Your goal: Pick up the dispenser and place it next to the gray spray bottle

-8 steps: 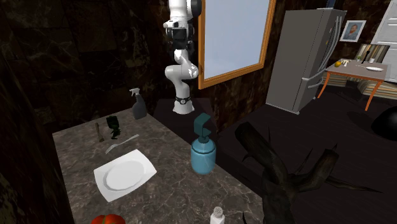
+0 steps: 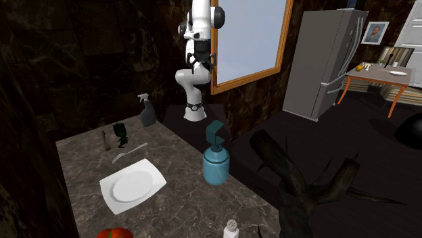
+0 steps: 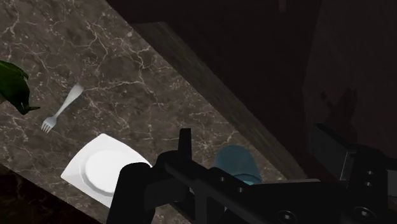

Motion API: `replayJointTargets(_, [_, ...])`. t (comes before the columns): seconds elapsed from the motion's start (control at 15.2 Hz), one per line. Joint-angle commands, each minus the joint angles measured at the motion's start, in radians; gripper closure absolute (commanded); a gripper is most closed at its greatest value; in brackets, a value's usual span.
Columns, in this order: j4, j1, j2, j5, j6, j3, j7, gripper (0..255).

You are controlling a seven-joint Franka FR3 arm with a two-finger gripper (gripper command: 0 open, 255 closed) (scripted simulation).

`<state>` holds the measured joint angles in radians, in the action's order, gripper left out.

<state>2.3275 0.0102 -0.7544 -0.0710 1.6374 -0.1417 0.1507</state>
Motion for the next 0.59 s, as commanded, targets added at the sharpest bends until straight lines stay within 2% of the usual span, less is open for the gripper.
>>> replayJointTargets(0.0, [0.013,0.014,0.038,-0.013,0.07,-0.047,0.083,0])
replayJointTargets(0.26, [0.007,0.049,0.142,-0.018,0.197,-0.138,0.242,0])
replayJointTargets(0.53, [-0.03,0.095,0.27,0.008,0.311,-0.228,0.411,0])
